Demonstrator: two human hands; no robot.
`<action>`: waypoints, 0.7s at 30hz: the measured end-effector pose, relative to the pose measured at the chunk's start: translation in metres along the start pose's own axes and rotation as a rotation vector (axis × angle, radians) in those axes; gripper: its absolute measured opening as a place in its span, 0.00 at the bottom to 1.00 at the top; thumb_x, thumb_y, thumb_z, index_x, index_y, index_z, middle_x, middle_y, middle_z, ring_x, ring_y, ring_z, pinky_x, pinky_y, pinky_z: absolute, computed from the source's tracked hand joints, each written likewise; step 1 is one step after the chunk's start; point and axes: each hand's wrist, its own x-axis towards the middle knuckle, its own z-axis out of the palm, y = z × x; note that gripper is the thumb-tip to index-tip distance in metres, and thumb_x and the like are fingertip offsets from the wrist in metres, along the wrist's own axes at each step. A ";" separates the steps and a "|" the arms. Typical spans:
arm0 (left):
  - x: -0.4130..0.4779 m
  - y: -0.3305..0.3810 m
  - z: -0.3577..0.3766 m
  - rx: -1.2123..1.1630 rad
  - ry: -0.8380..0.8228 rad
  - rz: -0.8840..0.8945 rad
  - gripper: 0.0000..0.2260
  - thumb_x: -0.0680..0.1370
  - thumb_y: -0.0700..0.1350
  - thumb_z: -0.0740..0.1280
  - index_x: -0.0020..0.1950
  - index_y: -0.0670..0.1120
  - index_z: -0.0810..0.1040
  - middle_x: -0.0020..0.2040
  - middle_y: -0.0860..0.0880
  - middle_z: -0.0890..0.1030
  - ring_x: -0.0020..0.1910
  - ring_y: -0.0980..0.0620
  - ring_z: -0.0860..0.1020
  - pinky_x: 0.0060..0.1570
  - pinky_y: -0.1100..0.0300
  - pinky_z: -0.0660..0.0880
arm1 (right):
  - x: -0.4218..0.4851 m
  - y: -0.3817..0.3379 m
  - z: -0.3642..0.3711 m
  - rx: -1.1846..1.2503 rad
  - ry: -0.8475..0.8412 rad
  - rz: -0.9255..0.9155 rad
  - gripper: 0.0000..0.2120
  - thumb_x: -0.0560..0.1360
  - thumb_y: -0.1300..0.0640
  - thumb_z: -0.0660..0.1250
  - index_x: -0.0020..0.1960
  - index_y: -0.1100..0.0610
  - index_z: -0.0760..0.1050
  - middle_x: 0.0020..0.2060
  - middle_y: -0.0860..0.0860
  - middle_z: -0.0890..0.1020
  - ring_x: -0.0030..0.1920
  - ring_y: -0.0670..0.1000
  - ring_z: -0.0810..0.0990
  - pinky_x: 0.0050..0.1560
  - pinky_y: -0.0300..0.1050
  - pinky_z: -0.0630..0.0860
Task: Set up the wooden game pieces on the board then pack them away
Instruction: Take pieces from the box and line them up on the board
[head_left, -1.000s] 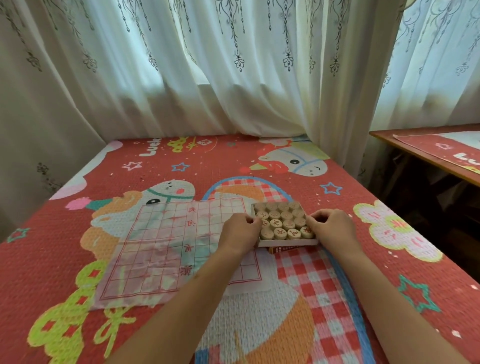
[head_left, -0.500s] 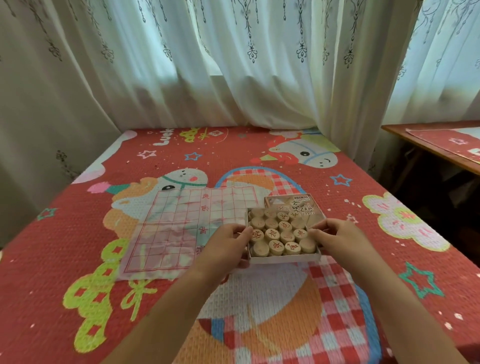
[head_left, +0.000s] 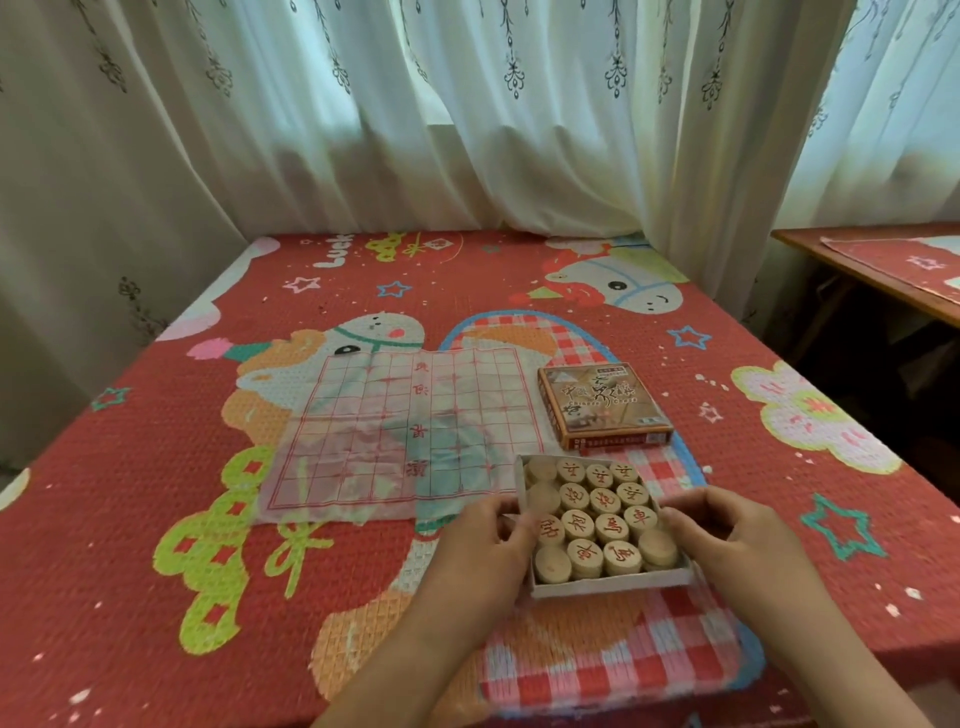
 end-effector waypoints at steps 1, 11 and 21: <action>0.004 0.003 0.007 0.020 -0.009 0.009 0.07 0.82 0.51 0.61 0.57 0.53 0.76 0.50 0.54 0.83 0.47 0.58 0.83 0.44 0.59 0.82 | 0.003 0.004 -0.004 -0.011 0.020 0.005 0.04 0.74 0.54 0.71 0.40 0.49 0.81 0.35 0.43 0.85 0.40 0.44 0.82 0.41 0.47 0.77; 0.052 0.027 0.049 0.292 -0.050 0.093 0.19 0.81 0.55 0.61 0.49 0.40 0.80 0.45 0.44 0.84 0.37 0.46 0.84 0.40 0.47 0.82 | 0.053 0.027 -0.021 -0.115 0.134 -0.002 0.03 0.75 0.53 0.70 0.42 0.48 0.80 0.38 0.46 0.84 0.43 0.49 0.81 0.42 0.47 0.75; 0.116 0.051 0.045 0.486 0.081 0.149 0.17 0.81 0.51 0.61 0.35 0.44 0.70 0.34 0.47 0.75 0.31 0.50 0.73 0.26 0.61 0.64 | 0.114 0.010 -0.004 -0.238 0.129 -0.031 0.04 0.77 0.55 0.67 0.47 0.52 0.80 0.41 0.49 0.81 0.40 0.46 0.75 0.33 0.37 0.66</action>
